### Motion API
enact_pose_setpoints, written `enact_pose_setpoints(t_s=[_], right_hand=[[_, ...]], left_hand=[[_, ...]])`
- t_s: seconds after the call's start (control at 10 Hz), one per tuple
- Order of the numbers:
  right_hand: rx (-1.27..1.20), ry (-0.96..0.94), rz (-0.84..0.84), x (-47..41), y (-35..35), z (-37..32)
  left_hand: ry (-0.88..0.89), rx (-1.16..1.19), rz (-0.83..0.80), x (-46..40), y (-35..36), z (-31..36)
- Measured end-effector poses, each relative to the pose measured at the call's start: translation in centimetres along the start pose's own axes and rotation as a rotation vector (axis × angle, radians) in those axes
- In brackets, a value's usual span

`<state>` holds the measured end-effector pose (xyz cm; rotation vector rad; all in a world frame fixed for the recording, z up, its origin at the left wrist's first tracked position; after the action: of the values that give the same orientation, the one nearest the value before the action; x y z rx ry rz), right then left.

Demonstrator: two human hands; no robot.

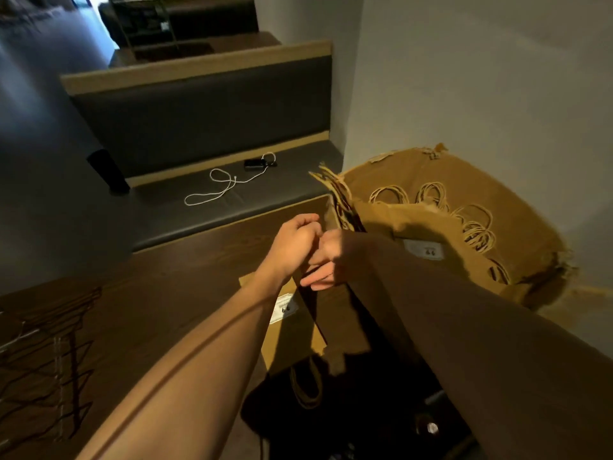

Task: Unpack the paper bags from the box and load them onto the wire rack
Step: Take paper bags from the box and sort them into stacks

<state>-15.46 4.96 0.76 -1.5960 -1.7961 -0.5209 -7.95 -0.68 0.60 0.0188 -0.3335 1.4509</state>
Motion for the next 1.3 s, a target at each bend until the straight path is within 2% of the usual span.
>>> enact_pose_setpoints(t_s=[0.1,0.2,0.3,0.4,0.5,0.6,0.7,0.8,0.9,1.0,1.1,1.3], right_hand=[[-0.056,0.018,0.05,2.0,-3.9,0.7],[0.16,-0.018,0.264,2.8,-9.5,2.0],[0.429,-0.018,0.468,4.6,-14.4,3.8],[0.54,-0.061,0.764,5.5,-19.5,5.9],[0.736,-0.07,0.757,4.0,-20.7,8.4],[0.743,-0.093,0.757,1.9,-20.9,10.9],[0.696,-0.008,0.716,-0.4,-21.8,13.2],[0.705,0.109,0.669,-2.0,-23.3,14.3],[0.748,0.131,0.665,-2.9,-24.4,14.6],[0.811,0.066,0.626,-4.3,-24.5,14.3],[0.842,0.052,0.558,-5.5,-23.8,14.4],[0.941,-0.05,0.618,-6.1,-23.4,13.3]], left_hand=[[0.059,-0.014,-0.227,1.1,4.4,2.3],[0.189,-0.267,-0.233,1.2,7.8,3.7],[0.351,-0.423,-0.077,0.9,9.8,5.4],[0.346,-0.361,0.005,-0.1,11.2,6.3],[0.162,-0.319,0.013,-1.4,12.3,5.4],[0.104,-0.293,-0.015,-3.4,13.1,4.2],[0.029,-0.347,-0.069,-5.2,13.9,2.5],[0.035,-0.328,-0.077,-6.3,15.1,2.1],[-0.186,-0.287,-0.079,-5.2,16.5,0.1],[-0.394,-0.167,-0.114,-4.4,18.6,-2.7],[-0.468,-0.069,-0.043,-4.2,20.3,-3.5],[-0.414,-0.111,0.017,-5.4,20.6,-3.6]])
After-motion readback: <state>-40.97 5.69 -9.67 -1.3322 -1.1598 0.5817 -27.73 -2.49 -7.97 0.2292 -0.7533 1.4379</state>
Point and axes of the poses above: each hand's wrist, its own x-axis away from the middle knuckle, its own y-axis out of the palm, z = x × y, the point moved 8 cm from there along -x, towards the middle knuckle, and after that the axes turned 9 degrees about z, right-handed, at the moved point
